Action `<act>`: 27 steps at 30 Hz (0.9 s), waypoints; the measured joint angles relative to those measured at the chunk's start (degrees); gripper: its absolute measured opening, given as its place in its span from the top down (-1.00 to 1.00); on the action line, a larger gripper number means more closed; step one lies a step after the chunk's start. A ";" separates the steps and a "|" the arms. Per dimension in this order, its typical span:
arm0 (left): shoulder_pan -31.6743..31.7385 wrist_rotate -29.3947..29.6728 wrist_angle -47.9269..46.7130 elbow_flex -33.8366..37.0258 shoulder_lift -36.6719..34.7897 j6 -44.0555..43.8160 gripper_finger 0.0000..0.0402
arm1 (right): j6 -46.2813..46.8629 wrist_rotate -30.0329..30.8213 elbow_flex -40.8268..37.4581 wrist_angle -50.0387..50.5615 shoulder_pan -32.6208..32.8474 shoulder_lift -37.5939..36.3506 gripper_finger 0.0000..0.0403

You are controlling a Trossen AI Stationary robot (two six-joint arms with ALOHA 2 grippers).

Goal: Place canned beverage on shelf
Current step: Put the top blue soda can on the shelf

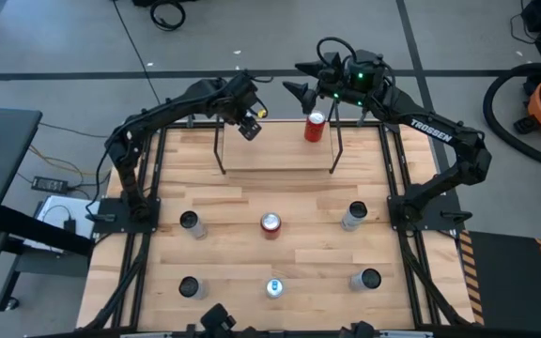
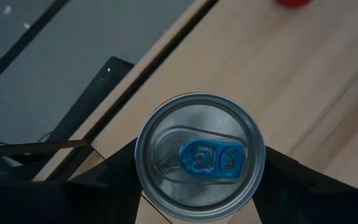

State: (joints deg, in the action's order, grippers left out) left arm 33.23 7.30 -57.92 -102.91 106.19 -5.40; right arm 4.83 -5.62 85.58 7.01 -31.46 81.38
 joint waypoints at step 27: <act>2.32 -3.57 0.50 0.20 4.83 2.32 -0.20 | -3.30 -0.17 -0.22 11.26 0.17 2.70 -0.79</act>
State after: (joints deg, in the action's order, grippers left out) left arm 35.55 3.73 -57.43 -102.72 111.02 -3.08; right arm 1.53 -5.79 85.36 18.28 -31.29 84.08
